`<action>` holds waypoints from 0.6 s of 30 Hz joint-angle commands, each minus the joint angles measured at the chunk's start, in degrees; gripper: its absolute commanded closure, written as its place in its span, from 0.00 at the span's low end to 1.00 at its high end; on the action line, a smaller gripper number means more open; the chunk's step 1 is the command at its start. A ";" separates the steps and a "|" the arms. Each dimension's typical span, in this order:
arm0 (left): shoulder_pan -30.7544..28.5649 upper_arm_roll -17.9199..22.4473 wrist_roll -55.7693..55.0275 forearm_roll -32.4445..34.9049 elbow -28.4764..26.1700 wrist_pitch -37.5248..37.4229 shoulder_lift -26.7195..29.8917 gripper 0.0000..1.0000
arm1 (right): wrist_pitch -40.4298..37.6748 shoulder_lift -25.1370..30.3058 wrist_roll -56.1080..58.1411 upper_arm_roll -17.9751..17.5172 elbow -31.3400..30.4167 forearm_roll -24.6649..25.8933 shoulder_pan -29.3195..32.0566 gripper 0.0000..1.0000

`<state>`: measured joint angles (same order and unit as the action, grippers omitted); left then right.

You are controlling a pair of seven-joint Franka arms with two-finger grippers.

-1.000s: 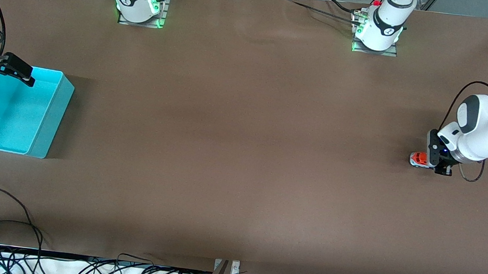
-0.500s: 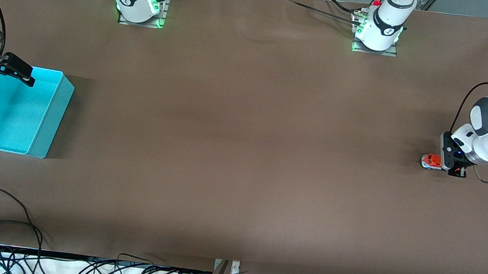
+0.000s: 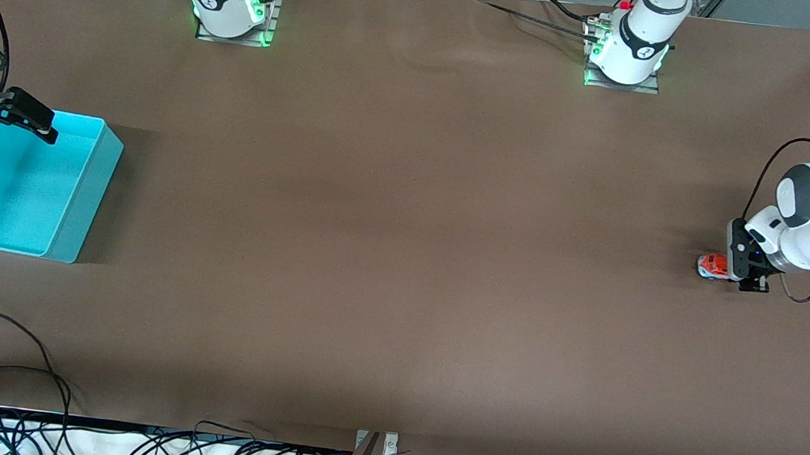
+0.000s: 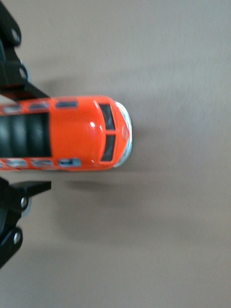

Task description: Wind up bus and store in blue box

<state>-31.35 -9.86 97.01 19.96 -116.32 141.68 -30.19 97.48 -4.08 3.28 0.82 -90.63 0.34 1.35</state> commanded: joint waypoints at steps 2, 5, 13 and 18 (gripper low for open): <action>-0.38 -1.38 -1.21 2.10 3.29 -7.37 -0.13 0.00 | -0.98 -0.14 0.32 -0.11 1.16 0.28 -0.03 0.00; -0.38 -1.82 -1.21 2.10 4.26 -10.54 1.10 0.00 | -0.98 -0.14 0.32 -0.11 1.07 0.28 -0.03 0.00; -0.38 -3.23 -2.53 1.92 4.44 -15.82 4.96 0.00 | -1.07 -0.14 0.32 -0.11 1.07 0.28 -0.03 0.00; -0.38 -4.28 -4.20 1.92 4.52 -17.93 6.11 0.00 | -0.98 -0.14 0.32 -0.11 1.07 0.28 -0.03 0.00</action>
<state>-31.36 -12.64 95.24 19.97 -111.33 126.03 -26.23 97.48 -4.08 3.28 0.82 -90.63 0.34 1.35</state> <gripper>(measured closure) 0.000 0.000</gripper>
